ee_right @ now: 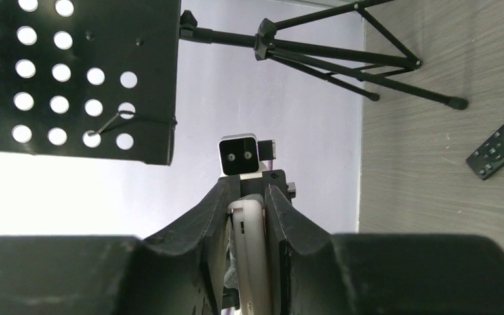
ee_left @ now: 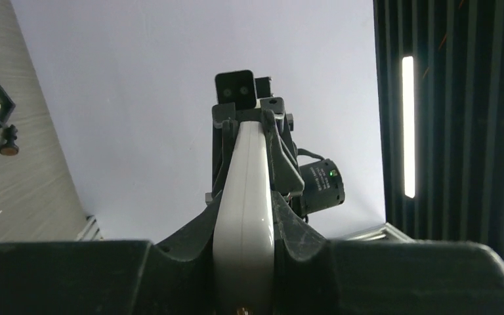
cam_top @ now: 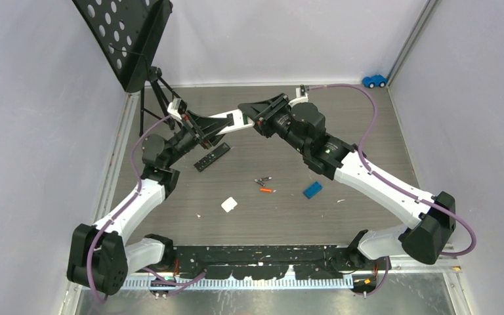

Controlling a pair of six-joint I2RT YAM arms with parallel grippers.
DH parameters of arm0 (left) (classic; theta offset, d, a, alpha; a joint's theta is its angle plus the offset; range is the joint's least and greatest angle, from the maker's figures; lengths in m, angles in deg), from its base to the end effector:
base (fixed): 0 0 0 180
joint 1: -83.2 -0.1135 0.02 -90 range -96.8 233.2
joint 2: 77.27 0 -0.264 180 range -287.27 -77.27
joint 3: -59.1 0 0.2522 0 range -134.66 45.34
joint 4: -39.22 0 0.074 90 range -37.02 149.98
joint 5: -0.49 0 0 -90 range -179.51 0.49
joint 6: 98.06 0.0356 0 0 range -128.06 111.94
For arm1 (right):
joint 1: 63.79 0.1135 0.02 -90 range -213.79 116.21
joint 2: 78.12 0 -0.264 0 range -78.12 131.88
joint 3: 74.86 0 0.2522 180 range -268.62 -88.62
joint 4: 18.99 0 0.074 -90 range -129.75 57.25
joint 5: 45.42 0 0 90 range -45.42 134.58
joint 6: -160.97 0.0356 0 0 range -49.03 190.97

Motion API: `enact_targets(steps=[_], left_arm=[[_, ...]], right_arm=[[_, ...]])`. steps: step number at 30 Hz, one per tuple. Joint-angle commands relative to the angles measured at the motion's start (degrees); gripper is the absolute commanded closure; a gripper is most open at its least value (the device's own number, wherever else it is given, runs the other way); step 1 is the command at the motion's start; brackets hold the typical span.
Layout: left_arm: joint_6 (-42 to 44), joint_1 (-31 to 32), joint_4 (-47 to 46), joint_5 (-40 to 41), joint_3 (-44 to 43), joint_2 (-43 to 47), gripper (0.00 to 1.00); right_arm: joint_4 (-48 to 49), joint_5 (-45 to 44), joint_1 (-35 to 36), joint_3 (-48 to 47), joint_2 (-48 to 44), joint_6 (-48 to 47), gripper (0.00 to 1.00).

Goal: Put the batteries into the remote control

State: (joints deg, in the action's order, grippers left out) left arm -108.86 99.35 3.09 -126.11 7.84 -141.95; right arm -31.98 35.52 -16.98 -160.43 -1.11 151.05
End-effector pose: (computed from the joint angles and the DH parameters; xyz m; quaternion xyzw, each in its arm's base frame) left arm 0.2314 -0.0891 0.3332 -0.1609 0.5649 -0.7647 0.2650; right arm 0.2223 0.2287 0.3999 0.2608 0.6856 0.5798 0.3546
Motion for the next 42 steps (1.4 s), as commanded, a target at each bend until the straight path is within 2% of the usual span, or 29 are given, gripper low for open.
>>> enact_targets(steps=[1, 6, 10, 12, 14, 22, 25, 29, 32, 35, 38, 42], left_arm=[[-9.92, 0.03, -2.71, 3.12, -2.84, 1.46, 1.0], [-10.51, 0.03, -1.34, 4.33, -2.15, 2.98, 1.0], [-6.06, 0.03, 2.4, 3.25, -2.13, 3.44, 1.0], [-2.95, 0.03, 5.2, 2.52, -1.51, 3.65, 1.0], [0.24, 0.03, 7.82, 2.19, -0.64, 3.84, 1.0], [8.66, -0.06, 10.17, -0.25, 1.89, 3.62, 1.0], [17.56, -0.06, 17.53, -1.2, 1.8, 4.98, 1.0], [30.67, -0.08, 31.2, 1.46, 2.04, 8.76, 1.0], [39.74, -0.1, 39.07, 4.07, 1.63, 12.18, 1.0], [46.61, -0.06, 43.46, 5.73, 1.27, 14.59, 1.0], [51.36, -0.06, 45.67, 5.11, 0.76, 15.29, 1.0], [54.55, -0.07, 46.39, 0.35, -0.39, 14.35, 1.0]], right_arm=[[2.27, 4.26, -0.65, 1.84, 0.07, -7.5, 0.73], [1.11, 3.58, -1.05, 2.19, -0.46, -11.62, 0.74], [0.91, 4.44, -1.43, 1.25, -1.65, -14.36, 0.42], [1.0, 5.33, -1.87, 0.93, -2.41, -15.13, 0.32], [1.49, 6.82, -2.52, 1.03, -3.3, -15.38, 0.27], [4.42, 15.51, -6.16, 6.35, -7.51, -15.05, 0.24], [-2.42, 14.46, -7.25, 7.78, -9.73, -20.24, 0.26], [-17.83, 7.6, -7.63, 7.15, -10.96, -31.28, 0.33], [-25.73, 3.7, -7.61, 7.04, -9.57, -37.86, 0.37], [-30.17, 4.79, -7.61, 6.97, -6.68, -41.83, 0.37], [-27.99, 13.35, -7.53, 8.21, -4.76, -43.55, 0.36], [-9.81, 30.76, -6.5, 14.98, -8.17, -41.42, 0.27]])
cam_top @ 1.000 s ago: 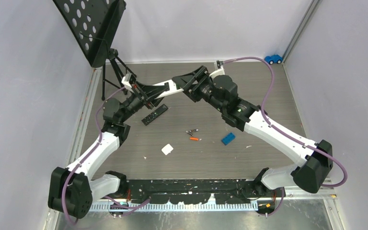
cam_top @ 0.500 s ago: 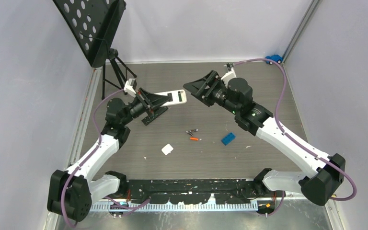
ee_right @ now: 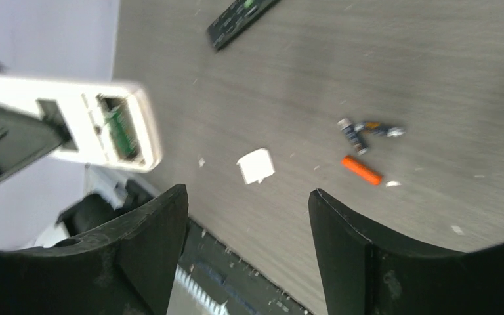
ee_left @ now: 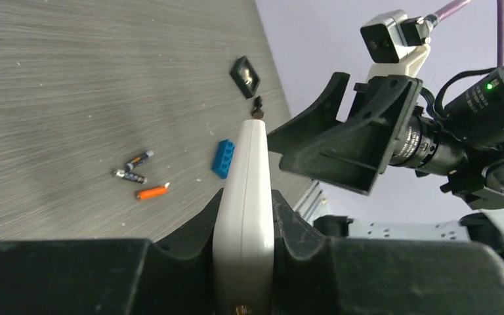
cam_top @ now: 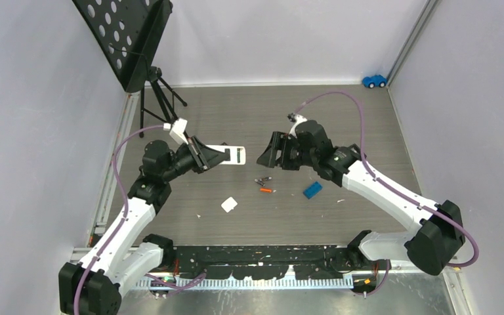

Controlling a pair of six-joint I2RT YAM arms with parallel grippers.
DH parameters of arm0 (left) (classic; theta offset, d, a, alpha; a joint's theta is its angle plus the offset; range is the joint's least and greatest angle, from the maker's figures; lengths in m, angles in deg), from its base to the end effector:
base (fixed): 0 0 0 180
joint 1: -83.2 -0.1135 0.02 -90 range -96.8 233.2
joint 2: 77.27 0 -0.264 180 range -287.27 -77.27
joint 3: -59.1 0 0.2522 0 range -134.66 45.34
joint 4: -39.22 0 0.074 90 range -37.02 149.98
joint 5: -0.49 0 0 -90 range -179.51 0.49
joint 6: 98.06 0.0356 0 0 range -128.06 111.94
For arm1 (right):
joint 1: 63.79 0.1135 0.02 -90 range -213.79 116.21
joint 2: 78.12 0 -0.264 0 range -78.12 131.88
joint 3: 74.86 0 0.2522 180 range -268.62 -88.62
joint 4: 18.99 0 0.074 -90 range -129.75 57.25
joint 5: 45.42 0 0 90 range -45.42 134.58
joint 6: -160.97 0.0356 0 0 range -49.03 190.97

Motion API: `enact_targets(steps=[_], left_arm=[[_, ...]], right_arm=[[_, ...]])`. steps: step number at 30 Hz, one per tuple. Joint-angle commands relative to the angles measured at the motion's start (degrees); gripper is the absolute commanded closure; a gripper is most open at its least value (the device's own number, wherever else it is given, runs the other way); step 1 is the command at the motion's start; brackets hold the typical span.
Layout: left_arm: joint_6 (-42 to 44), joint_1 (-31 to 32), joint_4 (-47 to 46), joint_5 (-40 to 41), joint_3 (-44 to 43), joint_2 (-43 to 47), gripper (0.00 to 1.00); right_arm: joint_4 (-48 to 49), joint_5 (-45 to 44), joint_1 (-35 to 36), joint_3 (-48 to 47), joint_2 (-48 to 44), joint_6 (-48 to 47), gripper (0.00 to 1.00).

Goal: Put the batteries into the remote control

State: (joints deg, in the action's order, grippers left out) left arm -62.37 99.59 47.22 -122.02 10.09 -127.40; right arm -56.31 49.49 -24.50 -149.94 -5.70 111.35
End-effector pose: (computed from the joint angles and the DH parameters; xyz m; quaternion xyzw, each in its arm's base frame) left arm 0.1919 -0.0764 0.2947 -0.0657 0.7500 -0.5340 0.3847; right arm 0.2165 0.1811 0.3146 -0.0115 0.8850 0.3263 0.3320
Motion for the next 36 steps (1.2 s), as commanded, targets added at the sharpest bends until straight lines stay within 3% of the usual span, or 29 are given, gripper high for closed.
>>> enact_targets(steps=[1, 4, 8, 13, 21, 29, 31, 36], left_arm=[[8.64, -0.3, 2.09, -5.97, -2.99, -0.57, 1.0], [8.81, -0.3, -0.94, -13.77, -3.29, -1.7, 1.0], [4.72, -0.3, -7.49, -18.74, -2.29, -2.39, 1.0], [1.66, -0.3, -10.92, -19.79, -2.04, -2.49, 1.0], [-0.64, -0.21, -14.13, -21.91, -1.15, -1.27, 1.0], [-4.4, -0.21, -17.92, -22.73, -1.46, 0.03, 1.0], [-4.29, -0.21, -17.1, -21.74, -1.34, 0.26, 1.0], [0.36, -0.21, -8.21, -15.85, -1.81, 0.47, 1.0]], right_arm=[[18.68, 19.2, 1.43, 6.04, -4.42, -0.78, 0.25], [26.22, 21.46, 2.02, 8.28, -5.77, 1.2, 0.24], [25.44, 20.58, 2.1, 7.49, -4.87, 1.15, 0.32], [25.89, 20.31, 2.32, 7.66, -4.7, 1.75, 0.51], [30.24, 17.69, 2.37, 9.55, -5.32, 5.84, 0.6], [30.88, 16.54, 2.46, 10.93, -4.65, 7.64, 0.83], [30.48, 16.84, 2.46, 10.75, -4.94, 7.77, 0.78], [29.2, 17.35, 2.46, 9.52, -6.99, 8.44, 0.45]])
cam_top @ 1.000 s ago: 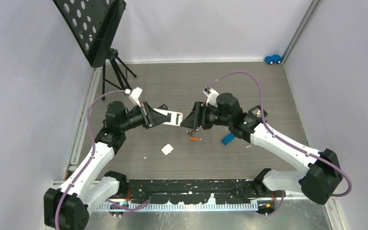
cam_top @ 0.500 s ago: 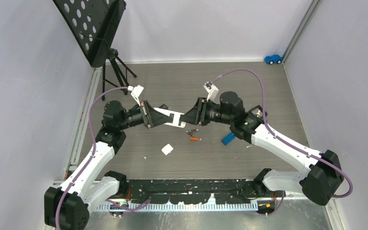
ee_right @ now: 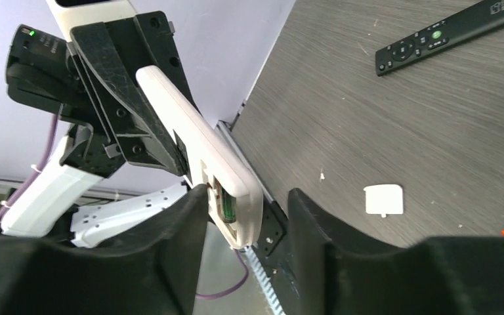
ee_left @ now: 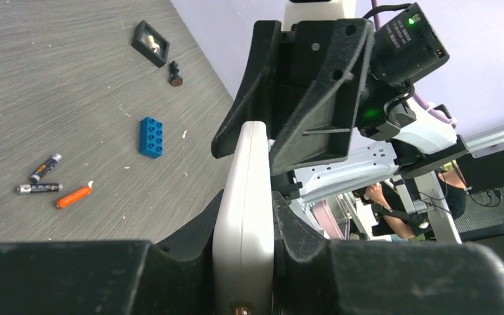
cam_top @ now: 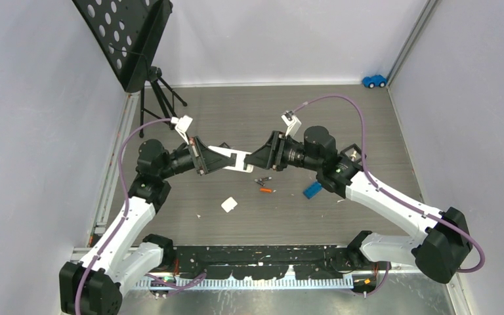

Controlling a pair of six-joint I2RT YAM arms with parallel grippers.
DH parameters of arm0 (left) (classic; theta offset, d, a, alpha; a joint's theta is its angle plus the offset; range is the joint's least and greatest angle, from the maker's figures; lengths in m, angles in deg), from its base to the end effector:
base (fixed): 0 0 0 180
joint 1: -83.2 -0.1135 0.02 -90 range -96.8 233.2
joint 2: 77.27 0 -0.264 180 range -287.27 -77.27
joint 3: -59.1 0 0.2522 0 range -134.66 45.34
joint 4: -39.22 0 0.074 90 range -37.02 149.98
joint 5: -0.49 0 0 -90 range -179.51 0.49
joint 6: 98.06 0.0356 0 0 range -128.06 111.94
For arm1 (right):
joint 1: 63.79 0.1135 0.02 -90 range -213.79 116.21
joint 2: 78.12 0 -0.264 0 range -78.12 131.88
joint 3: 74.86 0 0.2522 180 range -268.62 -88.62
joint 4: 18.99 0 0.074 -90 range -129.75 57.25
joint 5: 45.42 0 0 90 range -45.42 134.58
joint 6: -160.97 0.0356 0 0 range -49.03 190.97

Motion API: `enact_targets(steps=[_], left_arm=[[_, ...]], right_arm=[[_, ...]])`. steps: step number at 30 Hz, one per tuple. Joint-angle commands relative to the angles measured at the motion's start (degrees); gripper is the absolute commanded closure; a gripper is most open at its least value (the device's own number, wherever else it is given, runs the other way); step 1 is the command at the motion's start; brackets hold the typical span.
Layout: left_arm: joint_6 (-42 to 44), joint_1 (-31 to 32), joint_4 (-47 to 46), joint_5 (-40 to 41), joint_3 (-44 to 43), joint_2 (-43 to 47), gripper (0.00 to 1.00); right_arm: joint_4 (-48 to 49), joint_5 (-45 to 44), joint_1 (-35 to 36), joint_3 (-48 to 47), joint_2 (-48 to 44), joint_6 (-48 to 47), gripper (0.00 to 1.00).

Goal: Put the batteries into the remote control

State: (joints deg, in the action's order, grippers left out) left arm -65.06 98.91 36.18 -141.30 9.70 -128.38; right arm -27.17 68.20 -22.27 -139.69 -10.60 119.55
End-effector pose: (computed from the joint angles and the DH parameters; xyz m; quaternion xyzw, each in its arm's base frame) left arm 0.1872 -0.0817 0.3137 0.0707 0.6984 -0.6272 0.3373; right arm 0.1970 0.1934 0.3255 -0.0837 0.7612 0.5527 0.3288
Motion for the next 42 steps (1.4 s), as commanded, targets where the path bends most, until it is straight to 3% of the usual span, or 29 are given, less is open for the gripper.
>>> enact_targets(steps=[1, 4, 8, 12, 16, 19, 23, 27, 33, 40, 42], left_arm=[[4.07, 0.47, 4.87, 4.81, -1.56, 1.39, 1.0], [5.95, 0.47, 10.5, 9.42, -2.02, 1.28, 1.0], [8.2, 0.47, 20.71, 17.11, -3.3, 1.11, 1.0], [10.16, 0.47, 28.1, 22.23, -4.23, 1.25, 1.0], [11.4, 0.47, 30.5, 23.05, -3.19, 1.92, 1.0], [12.14, 0.47, 31.31, 23.26, -2.58, 2.69, 1.0], [13.25, 0.47, 31.92, 22.7, -2.27, 4.01, 1.0], [14.93, 0.47, 28.48, 17.89, -1.22, 5.84, 1.0], [14.21, 0.47, 17.24, 3.61, 0.56, 8.46, 1.0], [15.41, 0.47, 18.28, 6.79, 0.41, 10.35, 1.0], [16.32, 0.47, 19.73, 8.09, -0.05, 10.26, 1.0]], right_arm=[[-0.38, -1.58, 0.23, -0.9, -2.7, 0.33, 0.41], [-4.34, -3.98, 0.13, -1.76, -4.59, -0.35, 0.35], [-20.2, -11.87, 0.05, -5.22, -5.4, -4.74, 0.36], [-35.89, -19.63, 0.13, -11.88, 1.46, -12.07, 0.47], [-42.64, -26.64, 1.98, -15.26, 10.09, -20.8, 0.43], [-43.67, -29.6, 3.03, -15.83, 16.06, -26.03, 0.3], [-43.75, -29.46, 4.37, -17.04, 22.02, -30.12, 0.25], [-43.1, -29.13, 5.68, -17.12, 25.94, -36.09, 0.27], [-41.09, -28.95, 5.66, -15.51, 29.79, -40.05, 0.3], [-39.93, -24.71, 5.42, -16.92, 33.92, -37.86, 0.34], [-40.73, -25.22, 5.34, -17.5, 35.08, -38.22, 0.39]])
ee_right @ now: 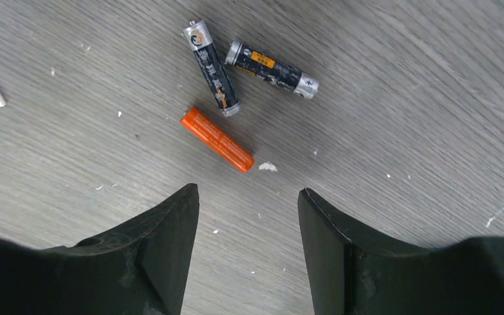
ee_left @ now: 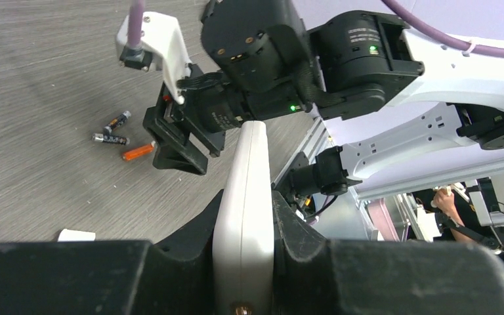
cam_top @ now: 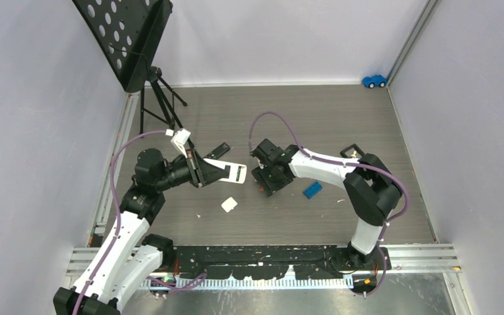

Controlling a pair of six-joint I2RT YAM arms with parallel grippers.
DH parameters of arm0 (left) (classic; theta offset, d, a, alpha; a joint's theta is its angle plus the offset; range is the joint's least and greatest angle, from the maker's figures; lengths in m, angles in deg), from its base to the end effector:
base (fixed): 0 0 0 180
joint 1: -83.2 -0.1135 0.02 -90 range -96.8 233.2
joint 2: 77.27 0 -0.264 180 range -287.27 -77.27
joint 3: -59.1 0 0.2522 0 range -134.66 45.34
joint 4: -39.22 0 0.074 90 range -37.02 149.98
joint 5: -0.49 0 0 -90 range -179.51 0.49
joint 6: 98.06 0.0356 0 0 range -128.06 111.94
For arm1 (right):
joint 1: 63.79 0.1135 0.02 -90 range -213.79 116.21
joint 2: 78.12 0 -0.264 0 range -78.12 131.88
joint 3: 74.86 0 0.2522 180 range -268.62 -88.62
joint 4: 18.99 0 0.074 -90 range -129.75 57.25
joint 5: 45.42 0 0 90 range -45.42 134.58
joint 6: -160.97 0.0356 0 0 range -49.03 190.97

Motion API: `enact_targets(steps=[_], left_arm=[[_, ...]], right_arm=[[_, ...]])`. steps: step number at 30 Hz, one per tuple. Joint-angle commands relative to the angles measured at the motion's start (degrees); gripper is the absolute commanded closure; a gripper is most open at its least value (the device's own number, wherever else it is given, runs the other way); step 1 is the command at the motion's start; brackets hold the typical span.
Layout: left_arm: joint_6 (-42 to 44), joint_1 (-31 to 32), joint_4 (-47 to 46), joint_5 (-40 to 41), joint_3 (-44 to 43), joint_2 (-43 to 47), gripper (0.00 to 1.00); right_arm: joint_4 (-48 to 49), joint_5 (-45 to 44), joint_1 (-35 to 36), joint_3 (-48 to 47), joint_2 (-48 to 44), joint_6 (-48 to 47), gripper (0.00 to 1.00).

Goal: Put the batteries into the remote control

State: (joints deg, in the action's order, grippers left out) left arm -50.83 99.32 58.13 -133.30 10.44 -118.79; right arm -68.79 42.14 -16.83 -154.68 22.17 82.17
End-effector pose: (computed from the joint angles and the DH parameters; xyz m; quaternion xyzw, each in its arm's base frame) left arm 0.1567 -0.0709 0.2995 0.0630 0.7548 -0.5397 0.3675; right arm 0.2334 0.2478 0.1819 -0.2989 0.9385 0.0649 0.1599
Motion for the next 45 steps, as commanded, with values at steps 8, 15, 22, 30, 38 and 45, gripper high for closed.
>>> enact_targets(steps=[8, 15, 22, 30, 38, 45], left_arm=[[4.69, 0.05, 2.09, 2.52, -1.85, 0.01, 1.0], [5.36, 0.05, 4.24, 5.18, -1.71, 1.09, 1.0], [6.01, 0.05, 5.96, 8.18, -1.71, 1.8, 1.0], [7.14, 0.05, 9.53, 12.68, -2.97, 2.61, 1.0], [7.08, 0.05, 10.31, 15.04, -2.7, 4.41, 1.0], [7.23, 0.05, 9.44, 15.66, -2.04, 5.14, 1.0]], right_arm=[[-0.75, -4.73, -0.63, -2.7, 4.38, -1.4, 0.56], [2.89, -6.85, -1.88, -3.35, 6.14, 0.6, 0.57], [3.76, -6.4, -2.22, -4.24, 5.63, 3.07, 0.57], [-1.73, -1.89, -2.0, -5.61, -0.8, 18.74, 0.52], [-3.18, -7.9, 0.79, -7.02, 2.55, 39.61, 0.36], [-5.65, -12.95, 1.99, -10.54, 8.6, 44.01, 0.4]])
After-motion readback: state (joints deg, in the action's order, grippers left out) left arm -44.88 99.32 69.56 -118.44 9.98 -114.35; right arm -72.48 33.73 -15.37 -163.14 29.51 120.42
